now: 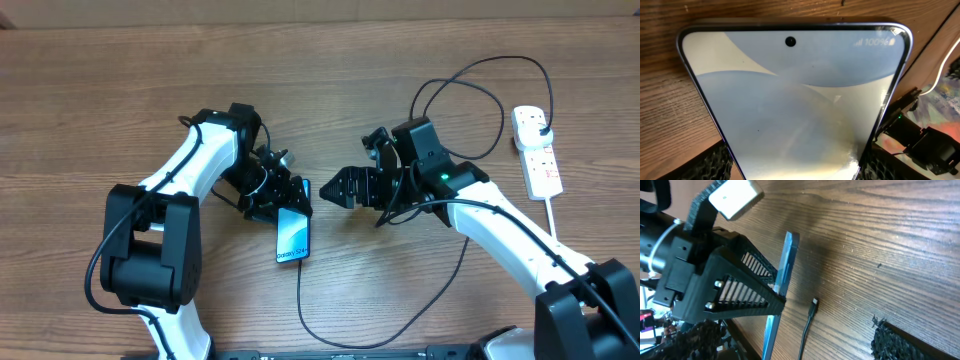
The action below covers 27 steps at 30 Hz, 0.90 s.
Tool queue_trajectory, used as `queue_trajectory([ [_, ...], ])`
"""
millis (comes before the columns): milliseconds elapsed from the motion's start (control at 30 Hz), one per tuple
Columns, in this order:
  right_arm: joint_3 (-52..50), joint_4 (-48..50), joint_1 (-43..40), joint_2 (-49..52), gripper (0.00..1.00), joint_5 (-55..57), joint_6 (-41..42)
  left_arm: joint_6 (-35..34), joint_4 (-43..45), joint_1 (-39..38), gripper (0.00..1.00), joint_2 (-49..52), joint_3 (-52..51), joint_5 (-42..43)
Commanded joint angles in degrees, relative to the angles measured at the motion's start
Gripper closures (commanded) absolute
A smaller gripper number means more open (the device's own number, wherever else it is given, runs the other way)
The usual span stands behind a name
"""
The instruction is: Plug charger to phone and switch on socket
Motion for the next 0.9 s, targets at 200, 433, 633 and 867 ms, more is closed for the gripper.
queue_trajectory([
  [200,-0.61,2.45,4.7,0.44,0.0,2.36,6.62,1.68,-1.46,-0.17,0.53,0.22,1.4,3.08],
  [433,-0.61,4.22,9.86,0.46,0.0,3.72,11.89,3.65,-2.51,-0.17,0.53,0.22,1.4,6.93],
  [633,-0.63,2.16,13.09,0.48,0.0,5.66,12.48,2.71,-2.45,-0.17,0.52,0.22,1.4,7.32],
  [867,-0.63,2.03,18.51,0.94,0.01,10.84,17.07,2.47,-0.74,-0.17,0.52,0.22,1.4,11.19],
])
